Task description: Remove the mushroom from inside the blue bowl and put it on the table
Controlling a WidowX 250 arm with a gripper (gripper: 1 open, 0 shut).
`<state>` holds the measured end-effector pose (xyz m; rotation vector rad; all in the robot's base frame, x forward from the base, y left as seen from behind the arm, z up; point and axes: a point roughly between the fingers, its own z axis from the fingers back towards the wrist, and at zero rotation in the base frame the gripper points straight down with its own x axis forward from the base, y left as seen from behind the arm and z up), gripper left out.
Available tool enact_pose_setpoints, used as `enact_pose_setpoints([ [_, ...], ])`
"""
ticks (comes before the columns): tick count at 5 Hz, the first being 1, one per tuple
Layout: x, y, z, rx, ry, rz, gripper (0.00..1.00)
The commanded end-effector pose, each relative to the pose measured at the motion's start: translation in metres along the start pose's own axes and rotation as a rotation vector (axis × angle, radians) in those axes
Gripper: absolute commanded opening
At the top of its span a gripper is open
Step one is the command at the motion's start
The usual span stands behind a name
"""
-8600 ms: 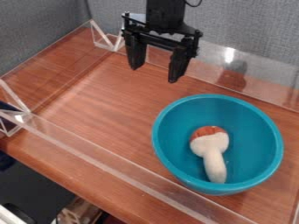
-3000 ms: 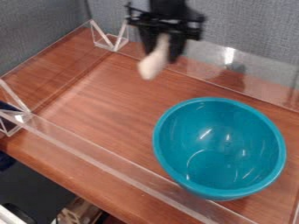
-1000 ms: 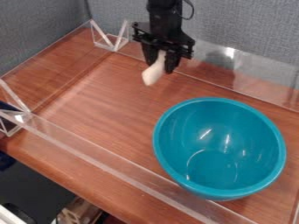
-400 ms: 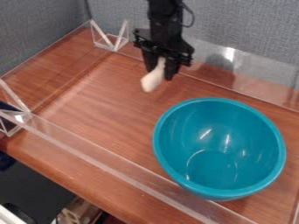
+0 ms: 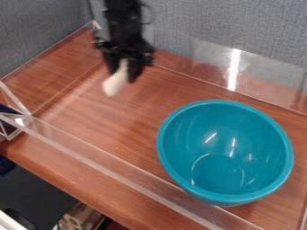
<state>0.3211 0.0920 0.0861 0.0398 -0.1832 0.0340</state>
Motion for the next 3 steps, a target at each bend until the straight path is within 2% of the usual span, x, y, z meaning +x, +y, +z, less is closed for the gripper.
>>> enact_pose_setpoints([
  [1,-0.008,0.023,0.006,0.021,-0.038,-0.008,0.00],
  [3,-0.023,0.032,-0.020,0.021,0.023,-0.017,0.00],
])
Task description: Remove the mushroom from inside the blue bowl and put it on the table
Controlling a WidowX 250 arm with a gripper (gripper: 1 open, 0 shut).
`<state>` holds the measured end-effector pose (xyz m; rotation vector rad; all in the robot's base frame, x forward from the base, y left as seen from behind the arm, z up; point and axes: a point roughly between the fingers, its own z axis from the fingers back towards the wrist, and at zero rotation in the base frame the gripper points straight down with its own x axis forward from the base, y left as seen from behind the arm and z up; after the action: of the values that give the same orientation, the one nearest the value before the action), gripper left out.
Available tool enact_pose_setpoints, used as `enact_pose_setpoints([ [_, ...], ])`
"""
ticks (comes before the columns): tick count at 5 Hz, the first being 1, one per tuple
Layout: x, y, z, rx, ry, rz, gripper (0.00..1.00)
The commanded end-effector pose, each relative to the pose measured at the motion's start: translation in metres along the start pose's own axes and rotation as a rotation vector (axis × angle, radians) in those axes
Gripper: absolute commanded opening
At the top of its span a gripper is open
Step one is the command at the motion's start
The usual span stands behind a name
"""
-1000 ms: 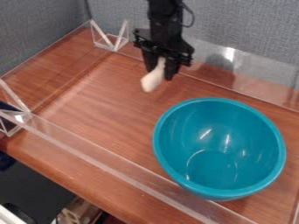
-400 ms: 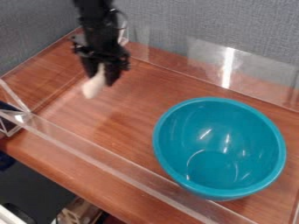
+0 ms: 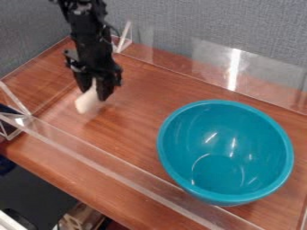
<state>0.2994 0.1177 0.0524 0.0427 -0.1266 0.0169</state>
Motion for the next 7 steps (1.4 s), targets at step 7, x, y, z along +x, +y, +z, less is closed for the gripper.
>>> enact_pose_setpoints([
  [7,-0.020,-0.022,0.033,-0.067,-0.060,-0.027,1.00],
])
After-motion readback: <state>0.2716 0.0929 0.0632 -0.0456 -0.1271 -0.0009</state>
